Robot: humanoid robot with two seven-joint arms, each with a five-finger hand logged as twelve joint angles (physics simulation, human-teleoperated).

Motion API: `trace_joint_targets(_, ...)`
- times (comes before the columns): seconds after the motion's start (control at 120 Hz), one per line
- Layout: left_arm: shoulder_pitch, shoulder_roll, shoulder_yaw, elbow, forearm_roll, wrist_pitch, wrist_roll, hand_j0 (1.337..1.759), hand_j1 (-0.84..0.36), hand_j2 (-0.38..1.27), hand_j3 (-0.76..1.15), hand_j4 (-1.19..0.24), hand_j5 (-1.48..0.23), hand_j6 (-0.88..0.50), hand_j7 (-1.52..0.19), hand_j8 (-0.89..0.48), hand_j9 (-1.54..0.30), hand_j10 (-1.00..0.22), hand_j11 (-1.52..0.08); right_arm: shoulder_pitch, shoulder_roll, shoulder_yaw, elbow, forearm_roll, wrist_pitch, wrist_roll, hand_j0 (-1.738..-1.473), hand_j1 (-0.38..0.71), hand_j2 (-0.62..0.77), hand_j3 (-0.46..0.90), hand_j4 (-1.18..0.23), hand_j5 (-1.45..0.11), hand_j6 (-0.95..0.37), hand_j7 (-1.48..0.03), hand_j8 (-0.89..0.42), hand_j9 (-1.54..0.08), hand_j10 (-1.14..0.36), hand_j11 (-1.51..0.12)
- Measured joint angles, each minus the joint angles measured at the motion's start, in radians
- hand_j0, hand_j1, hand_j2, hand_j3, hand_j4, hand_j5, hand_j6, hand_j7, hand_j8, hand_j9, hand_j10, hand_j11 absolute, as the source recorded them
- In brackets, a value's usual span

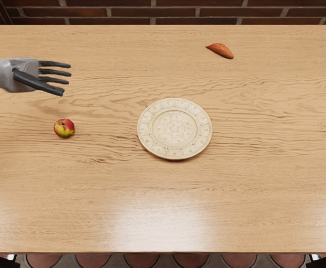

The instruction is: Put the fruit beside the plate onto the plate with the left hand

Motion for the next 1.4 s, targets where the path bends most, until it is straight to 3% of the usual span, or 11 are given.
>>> trace_joint_targets(0.158,-0.031,-0.008,0.0,-0.028,0.056,0.0,0.001,1.658,0.05,0.05,0.0,-0.25,-0.32,-0.25,-0.32,-0.25,-0.32,-0.25,-0.32,-0.002,0.0,0.001,0.0,-0.005,0.0,-0.001,-1.658,-0.32,-0.01,0.0,-0.03,-0.03,-0.03,-0.03,-0.03,-0.03,-0.03,-0.03)
trace_joint_targets(0.317,-0.111,0.011,-0.001,-0.109,0.325,0.0,0.004,1.658,0.05,0.05,0.0,-0.25,-0.32,-0.25,-0.32,-0.25,-0.32,-0.25,-0.32,-0.004,0.0,0.001,0.002,-0.005,0.001,-0.007,-1.658,-0.32,-0.01,0.0,-0.03,-0.03,-0.03,-0.03,-0.03,-0.03,-0.03,-0.03)
trace_joint_targets(0.425,-0.125,0.068,-0.001,-0.211,0.462,0.0,0.015,1.658,0.05,0.05,0.0,-0.25,-0.32,-0.25,-0.32,-0.25,-0.32,-0.25,-0.32,-0.005,0.0,0.001,0.003,-0.005,0.001,-0.008,-1.658,-0.32,-0.01,0.0,-0.03,-0.03,-0.03,-0.03,-0.03,-0.03,-0.03,-0.03)
trace_joint_targets(0.617,-0.127,0.162,-0.001,-0.494,0.626,0.0,0.093,1.658,0.05,0.05,0.0,-0.25,-0.32,-0.25,-0.32,-0.25,-0.32,-0.25,-0.32,-0.005,0.0,0.001,0.003,-0.005,0.001,-0.009,-1.658,-0.32,-0.01,0.0,-0.03,-0.03,-0.03,-0.03,-0.03,-0.03,-0.03,-0.03)
trace_joint_targets(0.758,-0.128,0.185,-0.001,-0.616,0.744,0.008,0.142,1.658,0.05,0.05,0.0,-0.25,-0.32,-0.25,-0.32,-0.25,-0.32,-0.25,-0.32,-0.005,0.0,0.001,0.003,-0.005,0.001,-0.009,-1.658,-0.32,-0.01,0.0,-0.03,-0.03,-0.03,-0.03,-0.03,-0.03,-0.03,-0.03)
trace_joint_targets(0.925,-0.215,0.298,0.02,-0.744,0.786,0.079,0.16,1.658,0.05,0.05,0.0,-0.25,-0.32,-0.25,-0.32,-0.25,-0.32,-0.25,-0.32,-0.005,0.0,0.001,0.003,-0.005,0.001,-0.009,-1.658,-0.32,-0.01,0.0,-0.03,-0.03,-0.03,-0.03,-0.03,-0.03,-0.03,-0.03)
trace_joint_targets(1.033,-0.296,0.305,0.102,-0.802,0.794,0.193,0.163,1.658,0.05,0.05,0.0,-0.25,-0.32,-0.25,-0.32,-0.25,-0.32,-0.25,-0.32,-0.005,0.0,0.001,0.003,-0.005,0.001,-0.009,-1.658,-0.32,-0.01,0.0,-0.03,-0.03,-0.03,-0.03,-0.03,-0.03,-0.03,-0.03)
trace_joint_targets(1.075,-0.37,0.297,0.171,-0.821,0.795,0.263,0.163,1.658,0.05,0.05,0.0,-0.25,-0.32,-0.25,-0.32,-0.25,-0.32,-0.25,-0.32,-0.005,0.0,0.001,0.003,-0.005,0.001,-0.009,-1.658,-0.32,-0.01,0.0,-0.03,-0.03,-0.03,-0.03,-0.03,-0.03,-0.03,-0.03)
trace_joint_targets(1.158,-0.41,0.285,0.292,-0.847,0.796,0.378,0.161,1.658,0.05,0.05,0.0,-0.25,-0.32,-0.25,-0.32,-0.25,-0.32,-0.25,-0.32,-0.005,0.0,0.001,0.003,-0.005,0.001,-0.009,-1.658,-0.32,-0.01,0.0,-0.03,-0.03,-0.03,-0.03,-0.03,-0.03,-0.03,-0.03)
trace_joint_targets(1.242,-0.519,0.214,0.437,-0.868,0.797,0.485,0.161,1.658,0.05,0.05,0.0,-0.25,-0.32,-0.25,-0.32,-0.25,-0.32,-0.25,-0.32,-0.005,0.0,0.001,0.003,-0.005,0.001,-0.009,-1.658,-0.32,-0.01,0.0,-0.03,-0.03,-0.03,-0.03,-0.03,-0.03,-0.03,-0.03)
trace_joint_targets(1.4,-0.574,0.142,0.654,-0.894,0.788,0.662,0.159,1.658,0.05,0.05,0.0,-0.25,-0.32,-0.25,-0.32,-0.25,-0.32,-0.25,-0.32,-0.005,0.0,0.001,0.003,-0.005,0.001,-0.009,-1.658,-0.32,-0.01,0.0,-0.03,-0.03,-0.03,-0.03,-0.03,-0.03,-0.03,-0.03)
